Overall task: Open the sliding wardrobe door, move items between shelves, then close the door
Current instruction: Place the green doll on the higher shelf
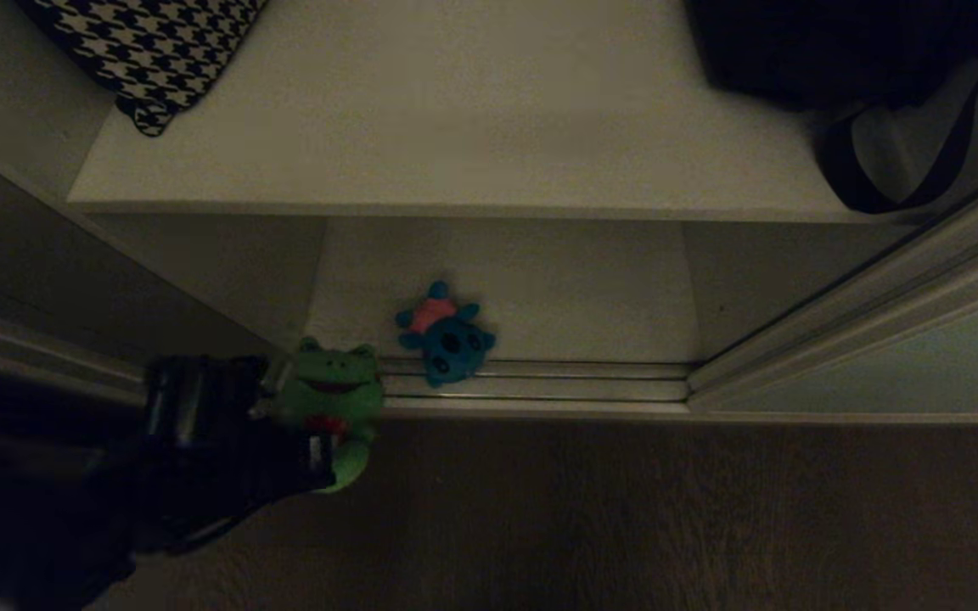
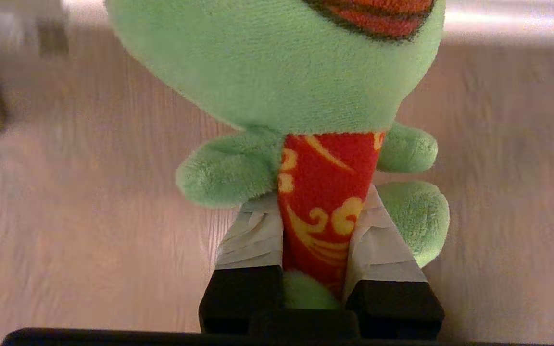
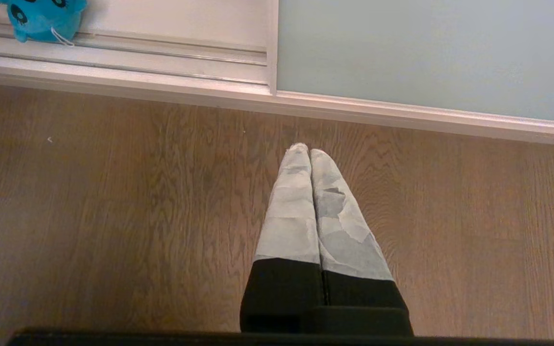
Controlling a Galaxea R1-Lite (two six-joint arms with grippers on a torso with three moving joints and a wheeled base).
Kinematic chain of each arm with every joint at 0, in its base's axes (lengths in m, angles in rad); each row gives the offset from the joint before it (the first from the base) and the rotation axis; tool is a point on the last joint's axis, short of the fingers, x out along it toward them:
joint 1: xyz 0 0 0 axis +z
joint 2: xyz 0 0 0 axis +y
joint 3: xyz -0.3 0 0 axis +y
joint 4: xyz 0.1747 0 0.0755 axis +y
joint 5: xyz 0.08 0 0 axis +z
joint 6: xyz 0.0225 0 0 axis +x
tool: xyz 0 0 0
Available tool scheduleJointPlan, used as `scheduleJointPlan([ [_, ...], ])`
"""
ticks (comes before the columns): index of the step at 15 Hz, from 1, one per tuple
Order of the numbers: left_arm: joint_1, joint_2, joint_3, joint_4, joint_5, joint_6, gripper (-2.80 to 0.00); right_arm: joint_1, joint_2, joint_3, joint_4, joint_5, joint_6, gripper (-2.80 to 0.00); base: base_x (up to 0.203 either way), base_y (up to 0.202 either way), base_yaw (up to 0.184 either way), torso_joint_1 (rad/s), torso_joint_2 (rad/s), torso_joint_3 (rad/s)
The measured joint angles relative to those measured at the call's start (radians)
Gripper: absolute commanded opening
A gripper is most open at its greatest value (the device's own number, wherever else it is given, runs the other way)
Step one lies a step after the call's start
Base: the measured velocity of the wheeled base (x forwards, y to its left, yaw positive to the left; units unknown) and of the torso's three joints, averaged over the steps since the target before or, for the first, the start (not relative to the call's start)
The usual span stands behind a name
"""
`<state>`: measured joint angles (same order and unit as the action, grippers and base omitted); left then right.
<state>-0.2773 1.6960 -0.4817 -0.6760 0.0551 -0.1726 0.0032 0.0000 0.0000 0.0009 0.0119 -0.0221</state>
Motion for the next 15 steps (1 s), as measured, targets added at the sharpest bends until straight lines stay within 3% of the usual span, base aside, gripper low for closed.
scheduleJointPlan([
  [3, -0.028, -0.198, 0.145, 0.032, 0.008, 0.013, -2.80, 0.000, 0.000, 0.000, 0.001, 0.000, 0.000, -2.80, 0.000, 0.000, 0.000, 0.000, 0.00, 0.000],
  [7, -0.039, -0.497, 0.192, 0.205, 0.009, 0.071, -2.80, 0.000, 0.000, 0.000, 0.000, 0.000, -0.001, -2.80, 0.000, 0.000, 0.000, 0.000, 0.00, 0.000],
  [12, -0.042, -0.842, 0.067, 0.703, -0.018, 0.108, -2.80, 0.000, 0.000, 0.000, 0.001, 0.000, 0.000, -2.80, 0.000, 0.000, 0.000, 0.000, 0.00, 0.000],
  [15, -0.042, -0.963, -0.051, 0.844, -0.029, 0.108, -2.80, 0.000, 0.000, 0.000, 0.000, 0.000, 0.000, -2.80, 0.000, 0.000, 0.000, 0.000, 0.00, 0.000],
])
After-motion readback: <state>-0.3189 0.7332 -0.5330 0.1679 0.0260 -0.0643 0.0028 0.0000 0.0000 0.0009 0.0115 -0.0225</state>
